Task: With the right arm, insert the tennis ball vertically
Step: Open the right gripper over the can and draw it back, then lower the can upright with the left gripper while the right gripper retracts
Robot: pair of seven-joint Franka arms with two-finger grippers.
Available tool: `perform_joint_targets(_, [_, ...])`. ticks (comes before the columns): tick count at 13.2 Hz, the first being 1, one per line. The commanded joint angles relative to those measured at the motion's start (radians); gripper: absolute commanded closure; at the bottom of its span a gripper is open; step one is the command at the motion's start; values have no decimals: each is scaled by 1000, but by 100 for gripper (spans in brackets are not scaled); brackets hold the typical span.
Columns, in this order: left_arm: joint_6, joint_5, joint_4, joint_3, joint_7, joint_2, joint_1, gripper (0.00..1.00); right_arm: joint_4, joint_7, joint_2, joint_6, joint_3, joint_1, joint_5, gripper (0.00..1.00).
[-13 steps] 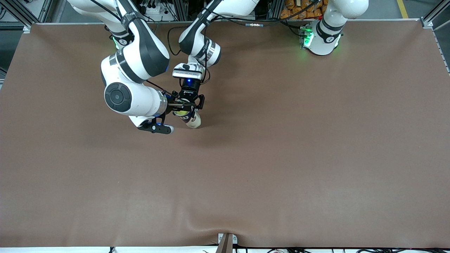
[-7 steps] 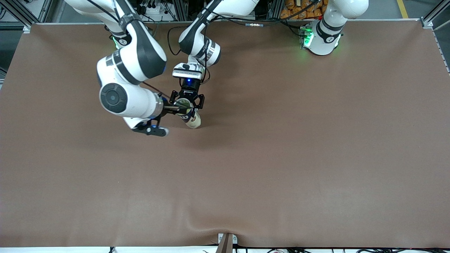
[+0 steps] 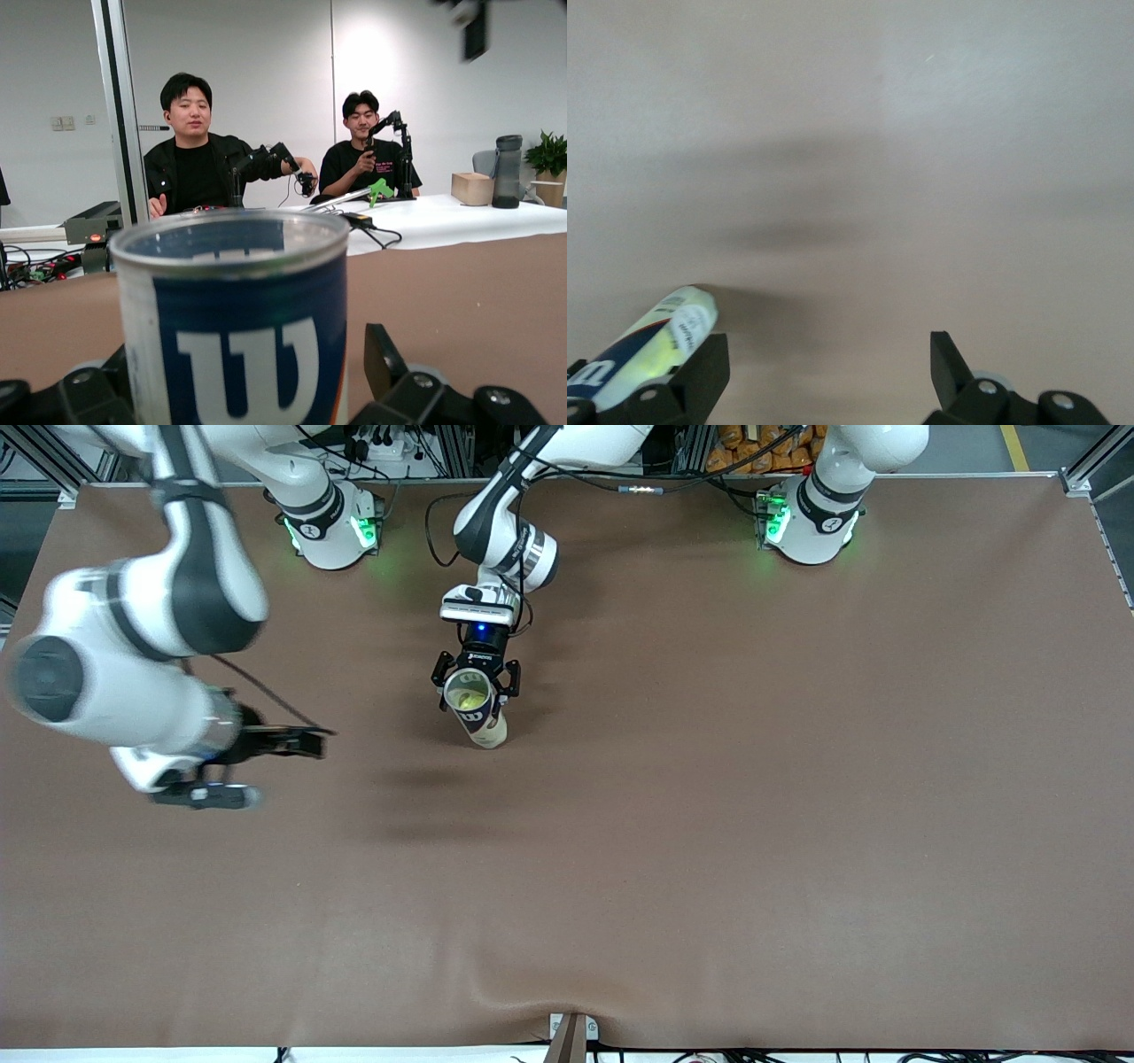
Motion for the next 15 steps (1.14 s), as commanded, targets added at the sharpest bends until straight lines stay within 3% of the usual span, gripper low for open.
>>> perform_joint_targets(1, [-16,26,-63,-25,-32,-43,-15,0,-58,-85,-111,-1,19,-88,-26,0])
perform_joint_targets(3, [-16,24,-84,-33,-37,-54,-17,0,-63,-102,-160,-8,19,-116,-72,0])
perform_joint_targets(8, [-16,26,-158,-62,-49,-76,-23,0,-60,-130,-303,-82,22,-153,-75,0])
perform_joint_targets(10, [-16,24,-159,-65,-57,-77,-23,0,-25,-129,-297,-125,22,-153,-77,0])
perform_joint_targets(15, [-88,-55,-159,-176,-86,-102,-23,0,35,-136,-297,-145,21,-202,-86,0])
